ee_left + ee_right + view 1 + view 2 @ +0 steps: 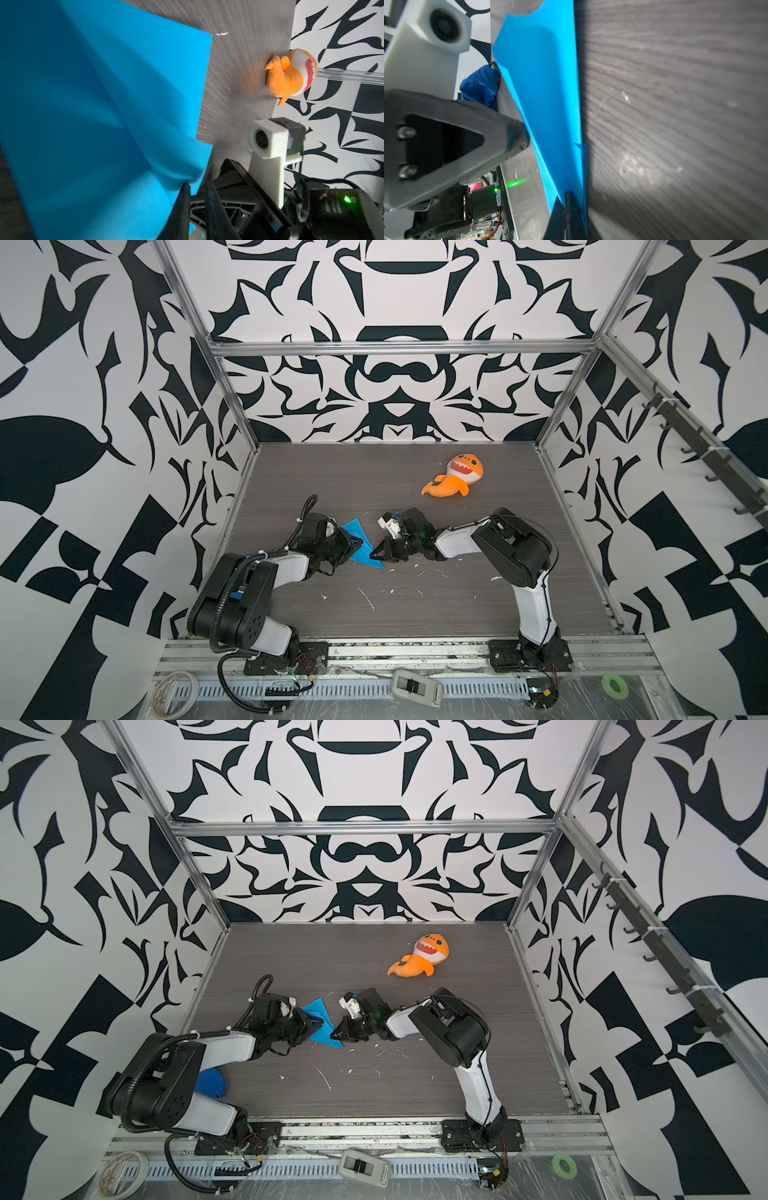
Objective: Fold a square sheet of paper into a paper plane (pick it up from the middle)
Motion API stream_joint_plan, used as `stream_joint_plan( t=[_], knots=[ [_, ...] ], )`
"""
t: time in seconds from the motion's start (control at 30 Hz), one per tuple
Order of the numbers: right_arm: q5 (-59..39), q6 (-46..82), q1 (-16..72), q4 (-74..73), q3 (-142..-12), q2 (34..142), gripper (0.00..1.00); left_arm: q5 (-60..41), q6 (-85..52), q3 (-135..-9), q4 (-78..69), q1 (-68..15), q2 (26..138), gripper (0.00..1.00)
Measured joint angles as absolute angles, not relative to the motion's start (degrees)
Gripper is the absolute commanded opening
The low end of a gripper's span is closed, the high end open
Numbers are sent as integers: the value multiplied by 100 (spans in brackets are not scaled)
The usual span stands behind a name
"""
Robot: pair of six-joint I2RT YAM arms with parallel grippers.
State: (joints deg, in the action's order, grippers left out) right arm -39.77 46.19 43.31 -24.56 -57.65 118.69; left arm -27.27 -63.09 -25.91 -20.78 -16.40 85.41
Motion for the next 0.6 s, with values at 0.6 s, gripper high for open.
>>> stream_joint_plan(
  t=[0.6],
  knots=[
    [-4152,4810,4276,-2558,-5769,11922,11,-2731,-6228,-2694,-2088,-1640,8829,13]
  ],
)
